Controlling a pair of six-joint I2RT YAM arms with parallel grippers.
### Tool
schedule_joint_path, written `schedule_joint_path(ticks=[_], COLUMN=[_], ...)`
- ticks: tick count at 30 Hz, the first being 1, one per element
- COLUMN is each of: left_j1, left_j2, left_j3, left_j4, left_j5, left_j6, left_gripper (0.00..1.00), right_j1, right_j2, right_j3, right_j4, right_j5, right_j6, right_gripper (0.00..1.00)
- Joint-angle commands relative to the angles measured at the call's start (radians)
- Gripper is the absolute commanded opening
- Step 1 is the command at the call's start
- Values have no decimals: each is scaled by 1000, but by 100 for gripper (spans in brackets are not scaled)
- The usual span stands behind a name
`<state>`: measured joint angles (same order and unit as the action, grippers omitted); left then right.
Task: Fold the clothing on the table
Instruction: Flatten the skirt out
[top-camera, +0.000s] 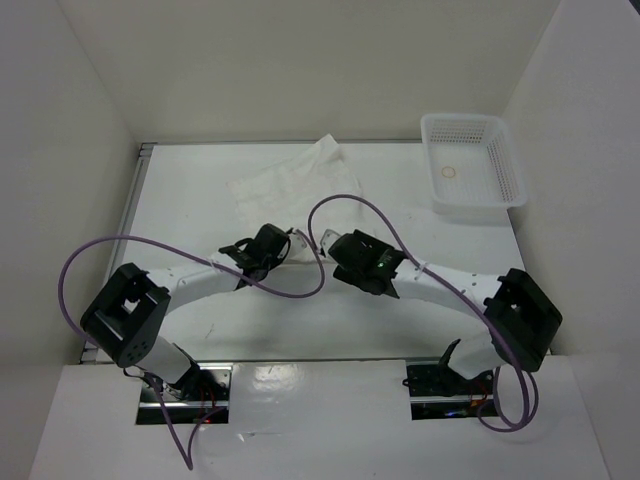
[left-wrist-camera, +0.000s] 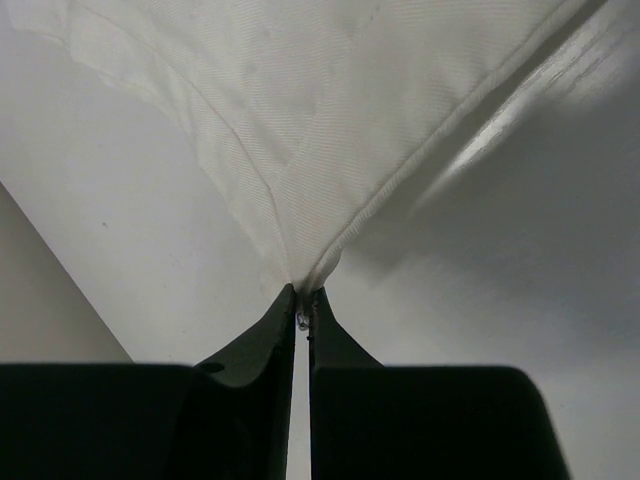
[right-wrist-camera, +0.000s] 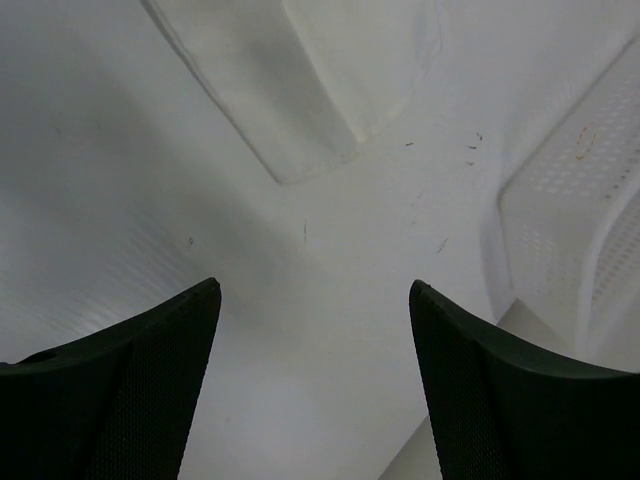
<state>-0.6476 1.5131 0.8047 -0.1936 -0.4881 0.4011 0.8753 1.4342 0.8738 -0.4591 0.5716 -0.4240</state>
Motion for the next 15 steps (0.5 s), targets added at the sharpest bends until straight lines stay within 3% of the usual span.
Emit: schedule_joint_path(ticks=[1,3,8,14,15], left_j1=[-4,-4,-4,-18,-30], left_j2=[-33,-33,-42,-42,-42], left_j3=[-2,-2,7,16,16], left_j4=[33,22,11,-24,-35], left_j5=[32,45,65,108,108], left_j6=[-39,-51,-62,-71,-71], left_gripper=[0,0,0,1,6], right_j1=[25,7,-192,-303,-303], right_j2=[34,43,31,11,11], right_j3=[-27,-27,140,179,179], right_j4=[169,160,47,33,33], right_j5=[31,11,-261,-283,-283], right_j6=[-65,-55,65,88,88], right_gripper=[80,80,80,81,81])
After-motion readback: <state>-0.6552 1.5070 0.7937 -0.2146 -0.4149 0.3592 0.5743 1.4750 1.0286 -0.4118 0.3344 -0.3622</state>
